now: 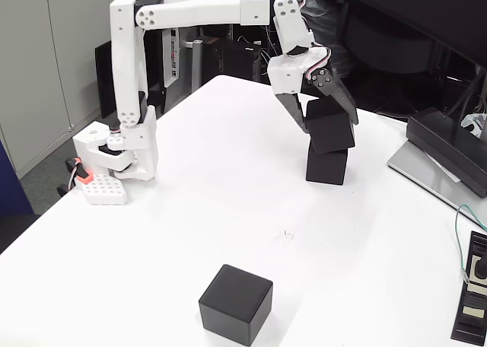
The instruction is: Stack the 3 blocks
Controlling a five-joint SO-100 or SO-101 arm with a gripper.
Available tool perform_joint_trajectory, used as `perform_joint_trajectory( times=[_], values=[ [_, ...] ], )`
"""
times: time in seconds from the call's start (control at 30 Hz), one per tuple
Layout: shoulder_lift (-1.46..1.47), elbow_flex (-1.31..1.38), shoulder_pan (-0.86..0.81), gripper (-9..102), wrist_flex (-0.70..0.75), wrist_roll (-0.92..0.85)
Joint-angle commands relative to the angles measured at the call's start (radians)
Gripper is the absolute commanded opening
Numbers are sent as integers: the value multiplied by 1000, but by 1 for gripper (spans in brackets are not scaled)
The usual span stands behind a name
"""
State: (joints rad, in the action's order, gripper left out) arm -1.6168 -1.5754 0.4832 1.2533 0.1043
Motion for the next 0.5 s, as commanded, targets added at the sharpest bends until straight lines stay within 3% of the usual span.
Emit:
perform_joint_trajectory(
  times=[0.0,0.2,0.47],
  values=[
    [2,15,6,26,-6,-3],
    [2,14,8,34,-6,-5],
    [2,12,8,34,-5,-5]
  ],
)
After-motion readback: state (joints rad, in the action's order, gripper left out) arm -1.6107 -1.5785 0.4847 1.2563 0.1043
